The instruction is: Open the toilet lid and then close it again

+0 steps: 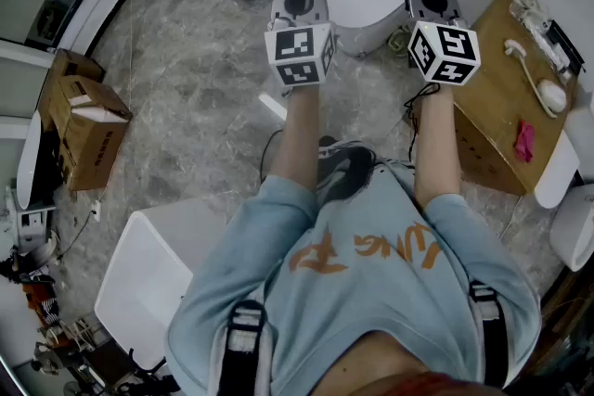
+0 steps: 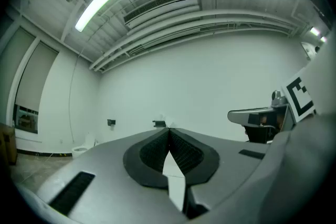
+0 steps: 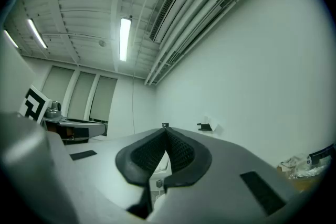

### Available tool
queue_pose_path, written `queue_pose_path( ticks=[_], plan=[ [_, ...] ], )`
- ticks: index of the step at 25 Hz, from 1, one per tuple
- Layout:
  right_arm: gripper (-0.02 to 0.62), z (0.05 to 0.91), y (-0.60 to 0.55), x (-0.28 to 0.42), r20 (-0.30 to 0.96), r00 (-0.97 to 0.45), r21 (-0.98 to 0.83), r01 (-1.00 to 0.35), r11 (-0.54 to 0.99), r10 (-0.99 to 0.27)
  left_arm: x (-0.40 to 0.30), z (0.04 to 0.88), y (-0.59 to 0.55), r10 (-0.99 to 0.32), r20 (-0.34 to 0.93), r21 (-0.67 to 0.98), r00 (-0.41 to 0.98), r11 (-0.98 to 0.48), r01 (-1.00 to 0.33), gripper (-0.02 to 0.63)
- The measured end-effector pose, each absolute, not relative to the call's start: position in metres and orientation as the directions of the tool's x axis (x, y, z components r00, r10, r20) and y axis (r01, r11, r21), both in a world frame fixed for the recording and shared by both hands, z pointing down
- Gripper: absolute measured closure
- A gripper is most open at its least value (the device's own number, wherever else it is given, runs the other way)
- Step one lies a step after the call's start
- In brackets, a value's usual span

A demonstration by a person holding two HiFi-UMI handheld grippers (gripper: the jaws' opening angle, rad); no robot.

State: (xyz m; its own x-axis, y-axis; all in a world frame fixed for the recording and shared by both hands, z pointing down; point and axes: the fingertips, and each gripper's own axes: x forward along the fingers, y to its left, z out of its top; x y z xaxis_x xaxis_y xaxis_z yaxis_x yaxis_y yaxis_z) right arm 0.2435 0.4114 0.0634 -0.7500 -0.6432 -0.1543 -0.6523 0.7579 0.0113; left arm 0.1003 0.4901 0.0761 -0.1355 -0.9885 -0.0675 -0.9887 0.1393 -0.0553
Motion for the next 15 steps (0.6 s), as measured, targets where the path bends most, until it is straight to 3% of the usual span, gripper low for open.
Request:
queue_pose_path(
  ticks=[6, 15],
  plan=[
    [0.581, 0.053, 0.401, 0.242, -0.230, -0.732, -0.073, -0.645, 0.761, -0.642, 0.091, 0.072, 0.486, -0.987, -0.073, -0.057, -0.145, 0.149, -0.987, 0.583],
    [0.581, 0.070, 0.386, 0.255, -0.185, -0.722, -0.098, -0.661, 0.744, -0.667, 0.091, 0.086, 0.481, -0.986, -0.035, -0.056, -0.162, 0.164, -0.985, 0.583]
  ],
)
